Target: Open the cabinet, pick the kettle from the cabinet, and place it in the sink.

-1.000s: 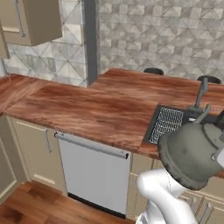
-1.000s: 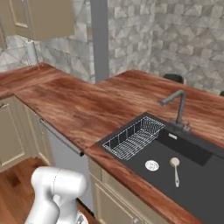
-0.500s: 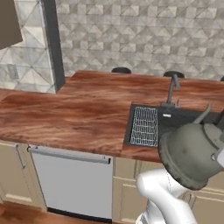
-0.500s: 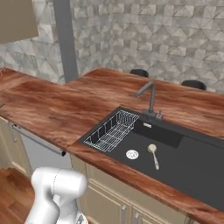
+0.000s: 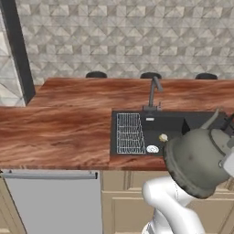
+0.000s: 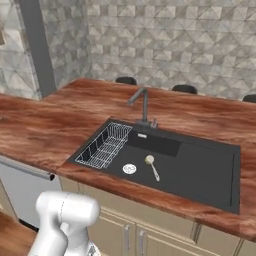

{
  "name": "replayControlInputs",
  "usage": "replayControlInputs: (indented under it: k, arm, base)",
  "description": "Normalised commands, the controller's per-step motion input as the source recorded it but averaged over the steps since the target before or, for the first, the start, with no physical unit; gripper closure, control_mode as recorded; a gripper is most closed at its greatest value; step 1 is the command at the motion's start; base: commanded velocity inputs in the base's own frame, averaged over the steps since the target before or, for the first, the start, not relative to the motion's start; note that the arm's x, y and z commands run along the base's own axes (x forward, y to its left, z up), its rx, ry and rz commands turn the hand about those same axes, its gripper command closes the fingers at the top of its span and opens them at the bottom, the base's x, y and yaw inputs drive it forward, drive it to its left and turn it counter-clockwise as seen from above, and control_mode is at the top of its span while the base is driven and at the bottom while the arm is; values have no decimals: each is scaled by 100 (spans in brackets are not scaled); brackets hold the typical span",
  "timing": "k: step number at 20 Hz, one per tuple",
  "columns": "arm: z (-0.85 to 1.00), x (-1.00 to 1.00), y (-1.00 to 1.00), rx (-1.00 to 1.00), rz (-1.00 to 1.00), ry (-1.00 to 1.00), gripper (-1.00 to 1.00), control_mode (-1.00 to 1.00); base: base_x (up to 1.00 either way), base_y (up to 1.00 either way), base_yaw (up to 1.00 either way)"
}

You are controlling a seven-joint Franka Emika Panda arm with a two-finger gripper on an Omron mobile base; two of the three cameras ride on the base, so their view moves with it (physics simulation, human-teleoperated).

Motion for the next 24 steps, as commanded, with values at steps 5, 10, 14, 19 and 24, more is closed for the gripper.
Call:
replayControlInputs:
  k: [5,10,14,19,24]
  arm:
    - [0,0,0,0,0,0,100,100]
    - [0,0,0,0,0,0,100,100]
    - [0,0,0,0,0,0,100,100]
    - [0,0,0,0,0,0,100,100]
    - [0,0,0,0,0,0,100,100]
  base:
    - [-1,-34,-32]
    - [6,-30,-26]
    - [9,-35,-23]
    - [15,-23,-15]
    - [12,-30,-1]
